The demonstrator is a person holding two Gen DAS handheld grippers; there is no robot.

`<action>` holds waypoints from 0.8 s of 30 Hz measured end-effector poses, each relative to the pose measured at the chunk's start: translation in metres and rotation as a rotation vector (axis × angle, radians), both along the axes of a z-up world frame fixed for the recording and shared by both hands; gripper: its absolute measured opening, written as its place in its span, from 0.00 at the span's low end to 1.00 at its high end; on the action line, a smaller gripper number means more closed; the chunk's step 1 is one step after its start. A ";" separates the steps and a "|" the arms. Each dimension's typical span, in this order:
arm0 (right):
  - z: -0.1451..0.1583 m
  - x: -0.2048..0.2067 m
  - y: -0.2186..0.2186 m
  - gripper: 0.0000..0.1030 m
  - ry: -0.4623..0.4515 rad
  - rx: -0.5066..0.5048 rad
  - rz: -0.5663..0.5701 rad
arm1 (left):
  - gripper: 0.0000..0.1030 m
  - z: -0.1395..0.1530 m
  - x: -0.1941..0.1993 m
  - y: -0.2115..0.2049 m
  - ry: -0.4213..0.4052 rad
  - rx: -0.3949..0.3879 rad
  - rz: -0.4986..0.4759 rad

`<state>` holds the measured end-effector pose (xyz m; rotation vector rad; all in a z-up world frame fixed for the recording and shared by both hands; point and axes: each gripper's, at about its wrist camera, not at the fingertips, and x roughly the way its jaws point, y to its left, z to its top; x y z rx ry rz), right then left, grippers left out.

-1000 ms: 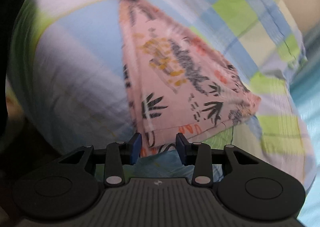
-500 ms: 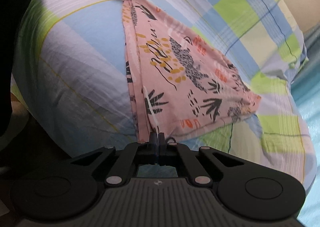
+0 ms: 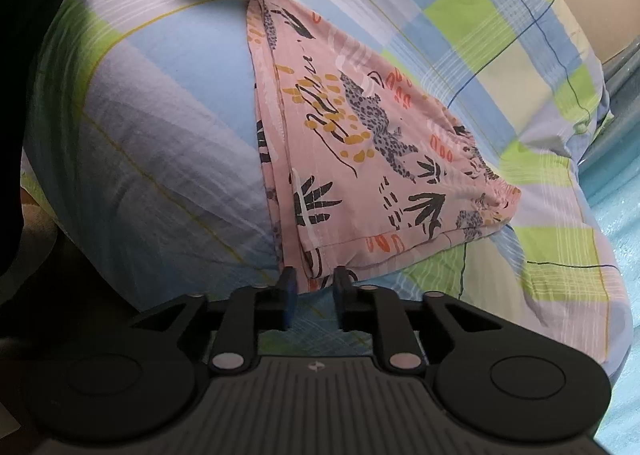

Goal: Fold clothes
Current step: 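Grasp the folded pants edge with the right tool and lift it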

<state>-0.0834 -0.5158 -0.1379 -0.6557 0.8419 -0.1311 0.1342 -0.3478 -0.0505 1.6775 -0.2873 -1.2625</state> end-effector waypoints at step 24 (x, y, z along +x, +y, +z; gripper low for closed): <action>-0.041 0.013 0.021 0.66 0.050 -0.250 0.116 | 0.28 0.016 -0.011 0.011 0.150 -0.103 0.093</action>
